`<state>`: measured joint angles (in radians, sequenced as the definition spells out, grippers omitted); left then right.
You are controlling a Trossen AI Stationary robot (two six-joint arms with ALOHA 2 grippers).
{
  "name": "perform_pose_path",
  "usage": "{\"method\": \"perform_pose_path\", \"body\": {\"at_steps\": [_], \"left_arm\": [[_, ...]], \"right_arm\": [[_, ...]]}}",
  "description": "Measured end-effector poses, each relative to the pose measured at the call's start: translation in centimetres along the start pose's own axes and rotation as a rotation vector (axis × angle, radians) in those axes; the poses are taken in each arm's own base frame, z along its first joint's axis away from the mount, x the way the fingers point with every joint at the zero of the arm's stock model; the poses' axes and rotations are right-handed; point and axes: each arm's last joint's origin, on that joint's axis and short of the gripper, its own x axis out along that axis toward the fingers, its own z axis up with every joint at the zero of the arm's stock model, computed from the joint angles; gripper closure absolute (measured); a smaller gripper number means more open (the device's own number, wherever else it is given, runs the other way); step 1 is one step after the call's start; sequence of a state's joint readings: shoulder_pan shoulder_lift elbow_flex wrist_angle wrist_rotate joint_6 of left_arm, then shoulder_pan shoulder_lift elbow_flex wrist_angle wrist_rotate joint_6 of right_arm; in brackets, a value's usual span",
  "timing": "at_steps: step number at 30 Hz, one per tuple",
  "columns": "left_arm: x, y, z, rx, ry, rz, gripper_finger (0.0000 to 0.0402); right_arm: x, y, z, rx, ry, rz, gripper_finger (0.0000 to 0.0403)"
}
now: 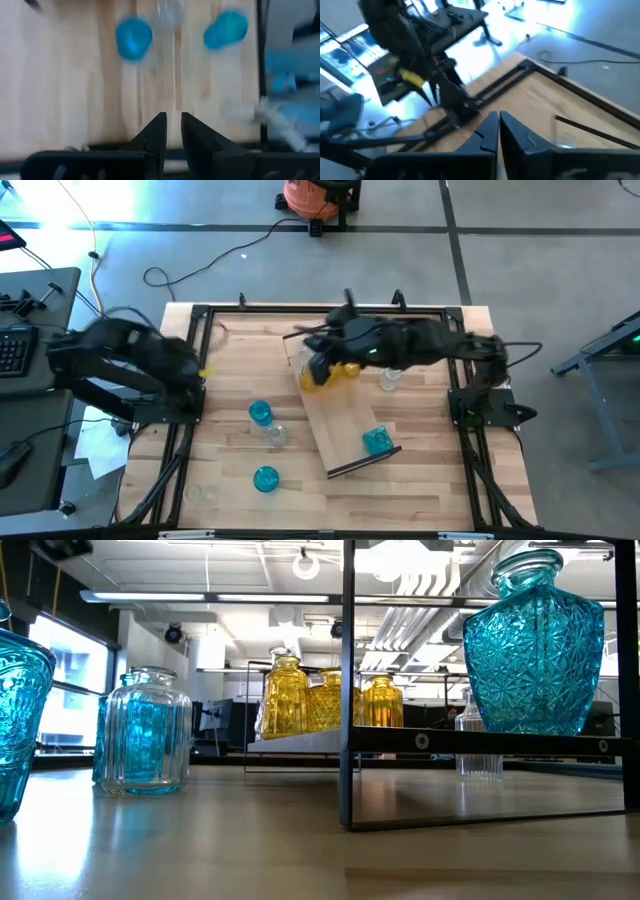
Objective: Sort vases onto shelf
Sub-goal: Put the transparent crystal vase on the shelf
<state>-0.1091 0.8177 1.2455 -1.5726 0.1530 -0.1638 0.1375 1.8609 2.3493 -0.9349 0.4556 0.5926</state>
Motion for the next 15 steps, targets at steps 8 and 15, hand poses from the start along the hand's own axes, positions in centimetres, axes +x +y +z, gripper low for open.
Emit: {"method": "perform_pose_path", "body": {"at_steps": [8, 15], "left_arm": [[6.0, -0.8, 1.2, -0.002, 0.004, -0.210, 0.0351], [7.4, -3.8, 3.1, 0.023, 0.019, -0.390, 0.0351]], "right_arm": [[-5.0, -3.4, 0.7, -0.069, 0.095, -0.154, 0.0403], [-6.7, -5.9, 0.4, -0.191, 0.230, -0.253, 0.0403]]}}
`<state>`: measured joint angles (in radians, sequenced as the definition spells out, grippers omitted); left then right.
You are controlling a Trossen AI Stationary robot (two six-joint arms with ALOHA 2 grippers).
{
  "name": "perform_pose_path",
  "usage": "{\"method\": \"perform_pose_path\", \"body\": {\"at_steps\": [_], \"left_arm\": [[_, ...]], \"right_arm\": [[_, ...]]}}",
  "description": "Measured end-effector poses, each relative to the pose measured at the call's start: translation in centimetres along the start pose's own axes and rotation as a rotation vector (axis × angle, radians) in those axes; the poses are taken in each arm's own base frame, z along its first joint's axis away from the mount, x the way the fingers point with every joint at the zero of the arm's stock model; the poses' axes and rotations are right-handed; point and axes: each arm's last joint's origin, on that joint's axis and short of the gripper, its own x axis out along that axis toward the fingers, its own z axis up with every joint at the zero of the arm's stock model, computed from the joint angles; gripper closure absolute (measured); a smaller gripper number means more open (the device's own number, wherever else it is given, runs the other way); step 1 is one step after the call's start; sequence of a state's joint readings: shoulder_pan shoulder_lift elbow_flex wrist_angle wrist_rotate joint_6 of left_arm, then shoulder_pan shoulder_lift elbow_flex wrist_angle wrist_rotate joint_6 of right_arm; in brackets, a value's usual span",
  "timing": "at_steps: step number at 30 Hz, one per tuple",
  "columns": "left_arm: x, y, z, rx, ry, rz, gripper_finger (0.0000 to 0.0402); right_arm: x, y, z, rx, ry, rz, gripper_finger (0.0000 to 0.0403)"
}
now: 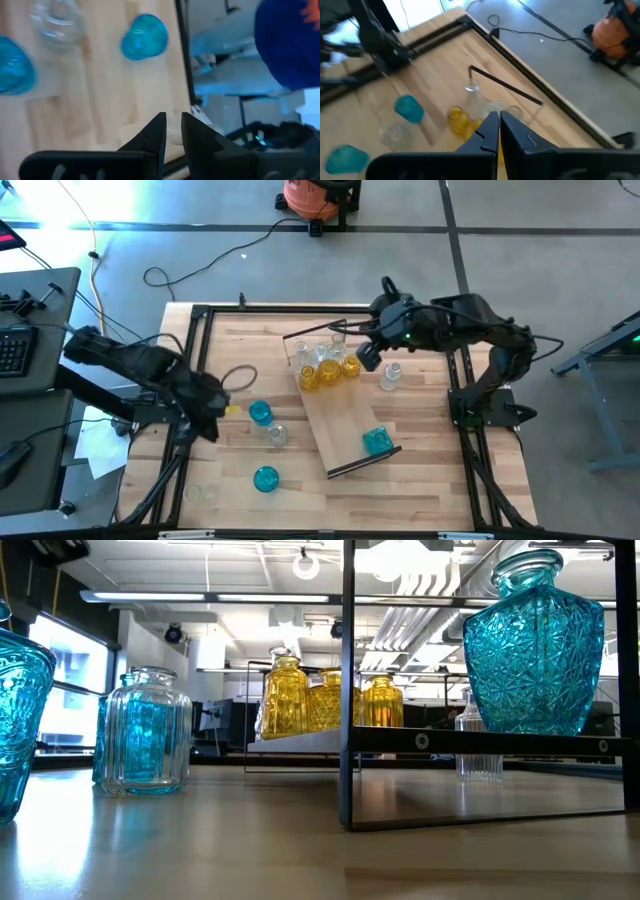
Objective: Sort vases onto shelf
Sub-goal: Put the transparent crystal vase on the shelf
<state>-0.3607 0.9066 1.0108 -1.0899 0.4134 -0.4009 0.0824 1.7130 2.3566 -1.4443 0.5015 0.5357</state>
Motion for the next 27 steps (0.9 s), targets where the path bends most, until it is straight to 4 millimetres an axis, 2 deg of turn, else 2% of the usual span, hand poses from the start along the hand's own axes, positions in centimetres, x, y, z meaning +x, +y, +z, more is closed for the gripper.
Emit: {"method": "perform_pose_path", "body": {"at_steps": [8, 16, 23, 27], "left_arm": [[3.6, -5.0, 1.6, -0.003, 0.074, -0.087, 0.0351], [6.0, -10.1, 2.2, -0.046, 0.093, 0.016, 0.0351], [8.0, -12.9, -1.4, -0.157, 0.255, 0.167, 0.0351], [9.4, -14.4, -3.6, -0.224, 0.288, 0.219, 0.0351]], "right_arm": [[-0.6, -1.4, 0.2, -0.139, 0.009, -0.024, 0.0403], [-1.5, -2.3, 0.3, -0.199, -0.005, -0.012, 0.0403], [-1.6, -2.3, 0.2, -0.239, 0.000, 0.006, 0.0403], [-1.6, -2.2, 0.2, -0.253, 0.002, 0.011, 0.0403]]}}
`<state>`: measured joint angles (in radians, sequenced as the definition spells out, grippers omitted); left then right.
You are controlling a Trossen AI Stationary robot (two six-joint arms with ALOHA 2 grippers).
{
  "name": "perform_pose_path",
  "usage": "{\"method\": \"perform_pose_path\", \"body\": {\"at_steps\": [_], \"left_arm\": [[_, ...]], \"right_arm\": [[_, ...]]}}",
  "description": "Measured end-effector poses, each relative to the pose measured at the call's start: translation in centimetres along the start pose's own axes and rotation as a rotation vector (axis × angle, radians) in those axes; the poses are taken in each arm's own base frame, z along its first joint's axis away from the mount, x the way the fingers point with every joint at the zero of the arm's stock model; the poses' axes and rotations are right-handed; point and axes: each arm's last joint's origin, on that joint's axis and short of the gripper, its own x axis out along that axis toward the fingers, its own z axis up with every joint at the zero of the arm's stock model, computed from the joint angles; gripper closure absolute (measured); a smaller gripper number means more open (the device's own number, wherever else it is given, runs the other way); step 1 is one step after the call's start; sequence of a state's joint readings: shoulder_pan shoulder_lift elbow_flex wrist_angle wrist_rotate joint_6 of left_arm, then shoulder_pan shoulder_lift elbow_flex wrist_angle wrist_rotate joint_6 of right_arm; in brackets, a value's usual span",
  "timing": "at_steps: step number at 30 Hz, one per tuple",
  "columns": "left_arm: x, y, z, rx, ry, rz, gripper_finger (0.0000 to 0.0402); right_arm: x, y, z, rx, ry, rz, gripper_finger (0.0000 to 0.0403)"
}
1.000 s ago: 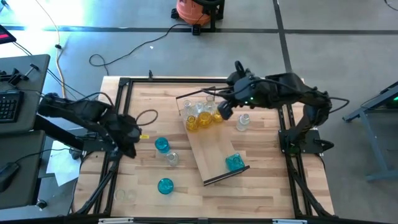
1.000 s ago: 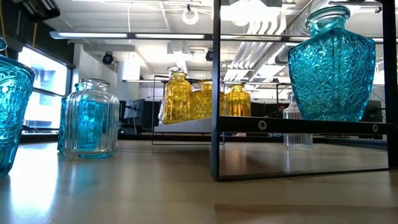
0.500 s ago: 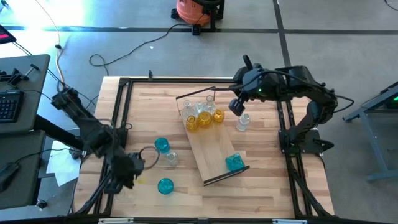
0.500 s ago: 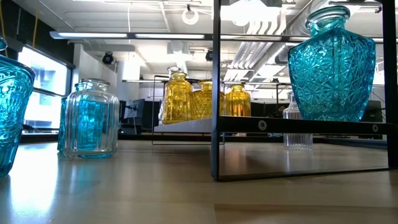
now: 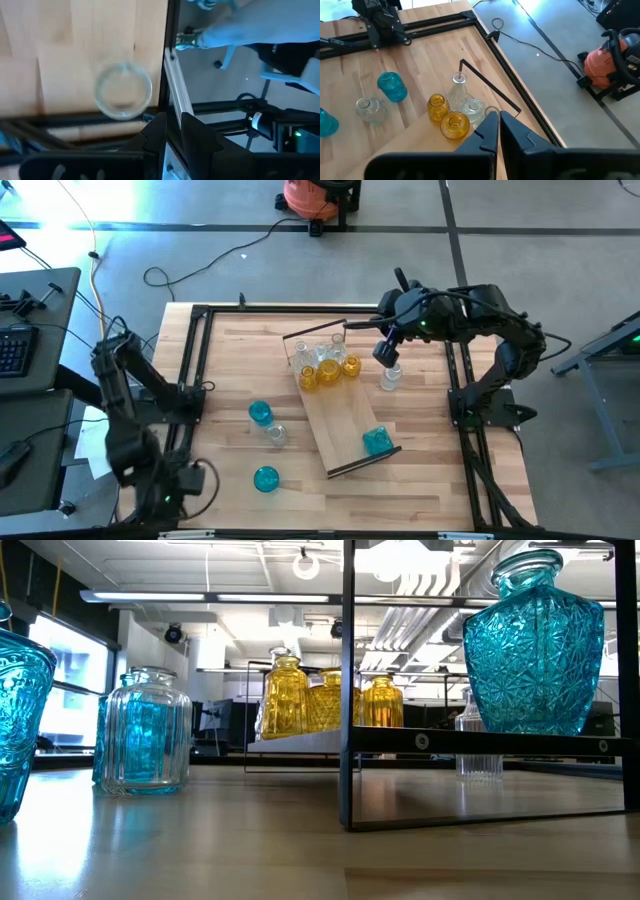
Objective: Sort vases onto shelf
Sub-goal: Put the transparent crystal vase on the shelf
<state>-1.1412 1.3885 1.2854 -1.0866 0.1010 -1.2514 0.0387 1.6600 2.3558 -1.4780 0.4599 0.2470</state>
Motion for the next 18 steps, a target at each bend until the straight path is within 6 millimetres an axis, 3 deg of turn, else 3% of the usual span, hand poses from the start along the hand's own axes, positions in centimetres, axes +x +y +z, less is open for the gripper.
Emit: {"method": "perform_pose_path", "body": {"at_steps": [4, 10, 18], "left_arm": [[0.92, -0.59, -1.04, -0.073, 0.021, 0.027, 0.0351], [0.68, -0.52, -1.07, -0.196, 0.033, 0.017, 0.0346], [0.46, -0.83, -0.80, -0.186, -0.021, -0.027, 0.0288]], "right_arm": [[0.00, 0.01, 0.00, -0.016, 0.001, 0.004, 0.0403], [-0.01, 0.01, 0.00, -0.024, 0.001, 0.004, 0.0403], [0.00, 0.01, 0.00, -0.021, 0.001, 0.004, 0.0403]]}}
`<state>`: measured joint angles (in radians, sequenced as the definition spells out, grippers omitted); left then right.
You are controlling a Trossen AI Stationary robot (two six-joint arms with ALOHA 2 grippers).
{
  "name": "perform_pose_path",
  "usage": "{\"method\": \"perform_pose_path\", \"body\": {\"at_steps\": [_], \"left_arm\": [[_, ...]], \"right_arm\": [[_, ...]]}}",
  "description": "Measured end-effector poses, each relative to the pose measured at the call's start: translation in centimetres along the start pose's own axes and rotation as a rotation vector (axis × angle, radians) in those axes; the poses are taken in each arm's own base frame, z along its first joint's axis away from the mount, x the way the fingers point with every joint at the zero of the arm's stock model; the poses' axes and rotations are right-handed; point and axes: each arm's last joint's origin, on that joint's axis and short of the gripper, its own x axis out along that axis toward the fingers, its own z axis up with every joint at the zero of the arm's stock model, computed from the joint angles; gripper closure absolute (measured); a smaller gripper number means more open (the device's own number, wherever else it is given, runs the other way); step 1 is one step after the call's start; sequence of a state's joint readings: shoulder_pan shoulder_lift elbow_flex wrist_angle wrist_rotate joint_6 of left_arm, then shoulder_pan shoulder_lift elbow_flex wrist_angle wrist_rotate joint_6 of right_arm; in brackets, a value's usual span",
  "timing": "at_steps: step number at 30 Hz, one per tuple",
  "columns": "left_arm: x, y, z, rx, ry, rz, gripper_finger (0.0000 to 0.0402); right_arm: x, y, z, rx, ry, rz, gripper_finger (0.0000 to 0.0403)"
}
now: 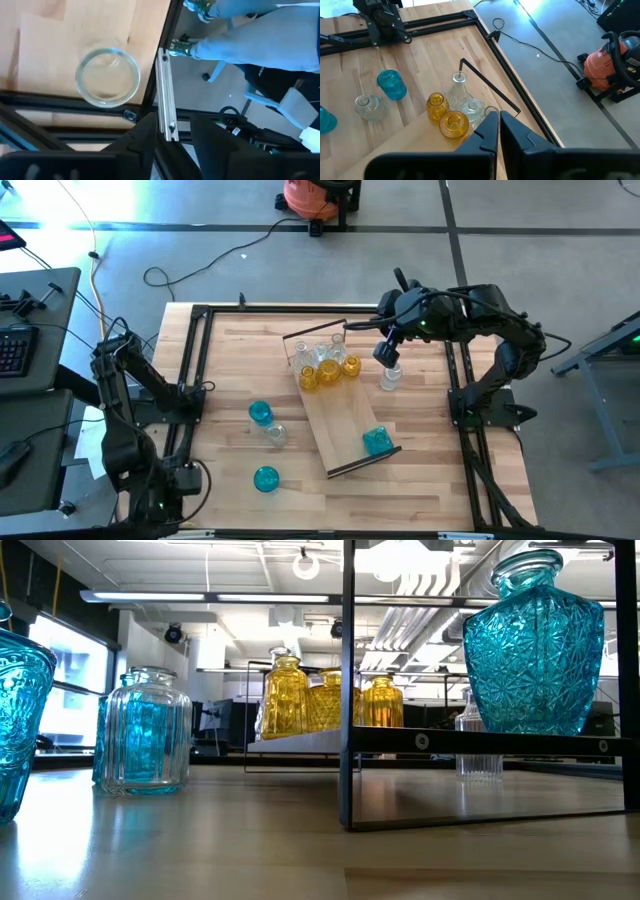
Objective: Sort vases onto shelf
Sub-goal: Put the transparent crystal vase on the shelf
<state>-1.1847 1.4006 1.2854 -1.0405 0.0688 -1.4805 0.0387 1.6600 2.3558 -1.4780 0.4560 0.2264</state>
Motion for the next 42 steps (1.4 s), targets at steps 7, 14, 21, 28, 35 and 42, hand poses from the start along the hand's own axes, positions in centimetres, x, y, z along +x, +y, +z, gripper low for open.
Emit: {"method": "perform_pose_path", "body": {"at_steps": [7, 14, 21, 28, 35, 42], "left_arm": [[0.0, 0.6, 0.2, 0.056, -0.069, 0.074, 0.0239], [1.2, 0.8, 0.3, 0.040, -0.069, 0.161, 0.0238], [2.7, 0.3, 0.4, 0.038, -0.059, 0.203, 0.0238], [3.8, 0.0, 1.0, 0.048, -0.101, 0.217, 0.0238], [4.6, -0.3, 1.3, 0.046, -0.121, 0.229, 0.0238], [5.6, -0.4, 1.5, 0.059, -0.126, 0.266, 0.0238]], "right_arm": [[0.0, 0.0, 0.0, 0.005, 0.000, 0.000, 0.0403], [0.0, 0.0, 0.0, 0.009, 0.000, 0.000, 0.0403], [0.0, 0.0, 0.0, 0.006, 0.000, 0.000, 0.0403], [0.0, 0.0, 0.0, 0.000, -0.001, -0.003, 0.0403], [0.0, 0.0, 0.0, 0.000, -0.001, -0.003, 0.0403], [0.0, 0.0, 0.0, -0.002, 0.000, -0.001, 0.0403]]}}
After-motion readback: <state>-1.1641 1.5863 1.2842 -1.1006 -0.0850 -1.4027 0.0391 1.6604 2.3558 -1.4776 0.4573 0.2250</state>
